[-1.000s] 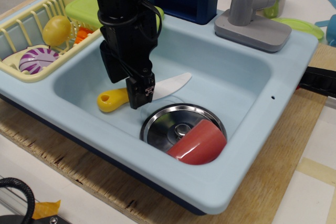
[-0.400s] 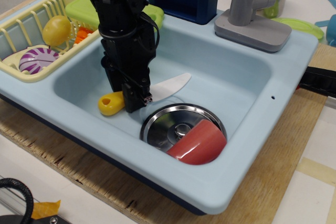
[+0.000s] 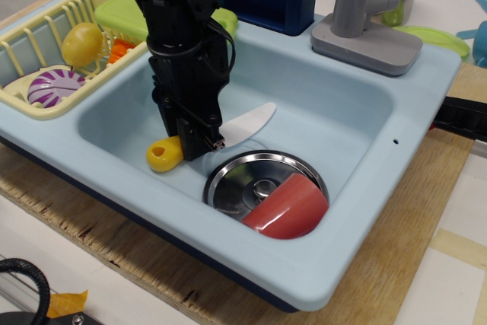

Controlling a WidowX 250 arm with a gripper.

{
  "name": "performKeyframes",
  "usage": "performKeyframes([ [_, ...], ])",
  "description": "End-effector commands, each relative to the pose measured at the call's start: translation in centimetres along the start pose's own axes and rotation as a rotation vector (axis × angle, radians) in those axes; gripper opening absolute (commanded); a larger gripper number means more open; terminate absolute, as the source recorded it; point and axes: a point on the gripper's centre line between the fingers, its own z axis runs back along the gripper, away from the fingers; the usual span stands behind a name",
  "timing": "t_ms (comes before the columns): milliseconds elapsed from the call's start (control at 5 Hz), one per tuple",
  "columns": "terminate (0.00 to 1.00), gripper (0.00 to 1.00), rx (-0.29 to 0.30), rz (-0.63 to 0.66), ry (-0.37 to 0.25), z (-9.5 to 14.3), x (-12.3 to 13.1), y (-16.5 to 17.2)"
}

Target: Put knife on cutting board

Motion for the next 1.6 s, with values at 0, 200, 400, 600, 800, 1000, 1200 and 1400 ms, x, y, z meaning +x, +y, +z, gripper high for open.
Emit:
performKeyframes([
  [0, 0.00, 0.00, 0.047, -0.010, -0.051, 3.0, 0.6, -0.7],
  [200, 0.00, 0.00, 0.043, -0.035, -0.061, 4.3, 0.3, -1.2],
  [400, 0.00, 0.00, 0.037, -0.107, -0.104, 5.5, 0.3, -1.8],
  [600, 0.00, 0.00, 0.067, -0.146, -0.137, 7.0, 0.3, -1.8],
  [800, 0.00, 0.00, 0.087, -0.244, -0.140, 8.4, 0.5, -0.4],
  [1000, 0.00, 0.00, 0.101, -0.303, -0.134, 9.6, 0.8, 1.2],
  [1200, 0.00, 0.00, 0.135, -0.399, -0.123, 10.9, 1.5, 2.8],
  [1400, 0.00, 0.00, 0.155, -0.466, -0.119, 11.7, 2.2, 4.5],
])
